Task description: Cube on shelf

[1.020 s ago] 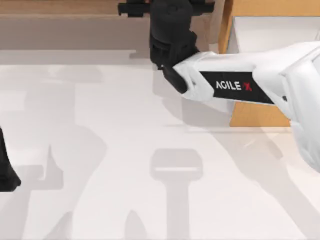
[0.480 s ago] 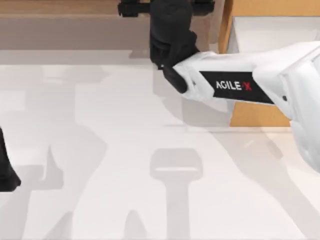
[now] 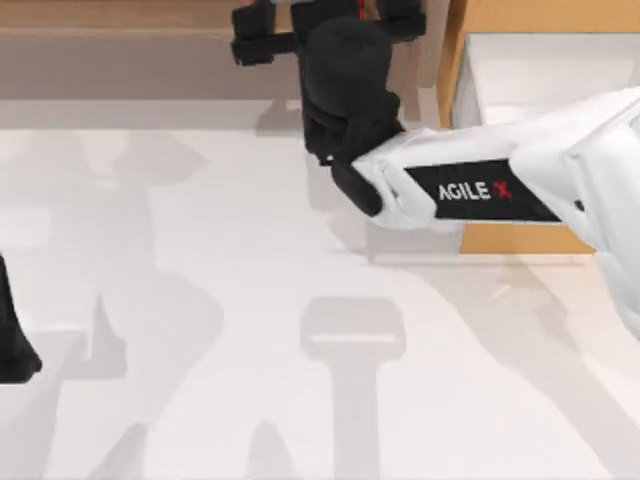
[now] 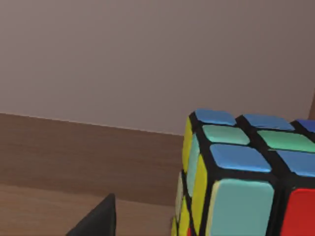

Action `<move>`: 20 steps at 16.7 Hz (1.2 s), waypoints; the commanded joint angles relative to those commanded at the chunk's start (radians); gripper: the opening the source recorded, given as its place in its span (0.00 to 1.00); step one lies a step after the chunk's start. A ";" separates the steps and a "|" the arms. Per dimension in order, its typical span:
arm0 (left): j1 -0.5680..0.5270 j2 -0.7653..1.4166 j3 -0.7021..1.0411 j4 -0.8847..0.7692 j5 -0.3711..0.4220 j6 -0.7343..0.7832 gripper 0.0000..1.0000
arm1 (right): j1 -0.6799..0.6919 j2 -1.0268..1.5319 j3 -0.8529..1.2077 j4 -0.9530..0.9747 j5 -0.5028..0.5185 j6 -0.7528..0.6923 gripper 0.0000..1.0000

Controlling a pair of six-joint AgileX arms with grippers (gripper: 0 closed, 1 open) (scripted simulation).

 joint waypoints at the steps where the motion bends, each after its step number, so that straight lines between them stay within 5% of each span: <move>1: 0.000 0.000 0.000 0.000 0.000 0.000 1.00 | 0.008 -0.025 -0.061 0.040 -0.016 -0.045 1.00; 11: 0.000 0.000 0.000 0.000 0.000 0.000 1.00 | 0.021 -0.296 -0.888 0.511 -0.205 -0.714 1.00; 20: 0.000 0.000 0.000 0.000 0.000 0.000 1.00 | -0.225 -0.423 -1.392 0.812 -0.257 -1.278 1.00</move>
